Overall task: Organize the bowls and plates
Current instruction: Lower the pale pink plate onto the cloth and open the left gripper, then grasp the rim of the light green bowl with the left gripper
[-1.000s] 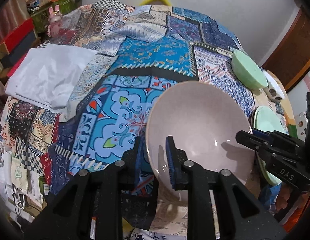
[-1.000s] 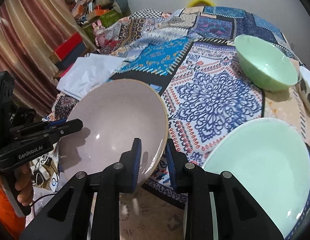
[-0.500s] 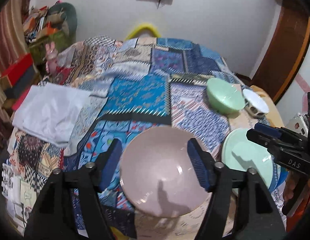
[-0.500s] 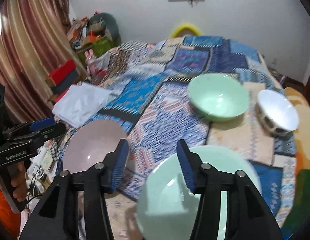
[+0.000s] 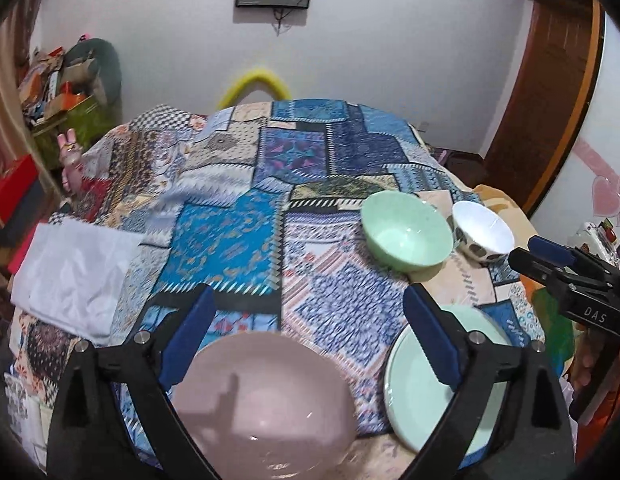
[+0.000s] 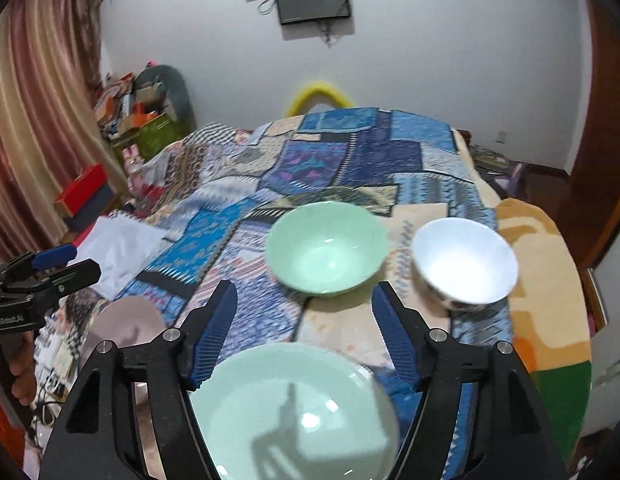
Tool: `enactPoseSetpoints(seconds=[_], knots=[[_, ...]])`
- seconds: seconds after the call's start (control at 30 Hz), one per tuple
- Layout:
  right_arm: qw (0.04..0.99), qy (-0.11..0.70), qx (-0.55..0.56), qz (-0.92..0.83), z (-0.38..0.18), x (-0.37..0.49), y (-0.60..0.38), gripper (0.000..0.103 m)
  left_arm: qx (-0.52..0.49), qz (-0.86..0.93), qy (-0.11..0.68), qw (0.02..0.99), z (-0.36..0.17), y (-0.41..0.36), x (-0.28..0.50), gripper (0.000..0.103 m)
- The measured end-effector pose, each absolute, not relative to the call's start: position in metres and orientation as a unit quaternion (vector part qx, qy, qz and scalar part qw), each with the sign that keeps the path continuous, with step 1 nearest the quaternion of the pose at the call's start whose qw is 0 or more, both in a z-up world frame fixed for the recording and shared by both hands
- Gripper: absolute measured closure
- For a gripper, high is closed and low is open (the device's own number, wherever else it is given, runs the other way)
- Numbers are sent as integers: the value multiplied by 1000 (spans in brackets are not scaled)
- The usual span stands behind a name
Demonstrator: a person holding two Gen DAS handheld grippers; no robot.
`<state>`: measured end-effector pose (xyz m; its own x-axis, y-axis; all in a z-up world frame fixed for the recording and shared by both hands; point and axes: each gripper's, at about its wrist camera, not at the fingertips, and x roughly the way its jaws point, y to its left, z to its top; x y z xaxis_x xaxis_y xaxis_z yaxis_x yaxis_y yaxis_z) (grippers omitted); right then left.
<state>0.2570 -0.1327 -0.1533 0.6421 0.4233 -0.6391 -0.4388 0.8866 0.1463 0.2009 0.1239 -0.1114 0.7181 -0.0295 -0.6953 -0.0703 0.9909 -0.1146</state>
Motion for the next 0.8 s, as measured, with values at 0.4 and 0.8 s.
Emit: enactPoseSetpoints(seconds=[0.4, 0.8], knots=[[911, 359, -8, 205, -169, 309, -157, 36, -78, -17, 417, 906, -136, 94, 281, 7], [892, 397, -10, 218, -212, 352, -145, 52, -73, -34, 440, 894, -174, 78, 349, 17]])
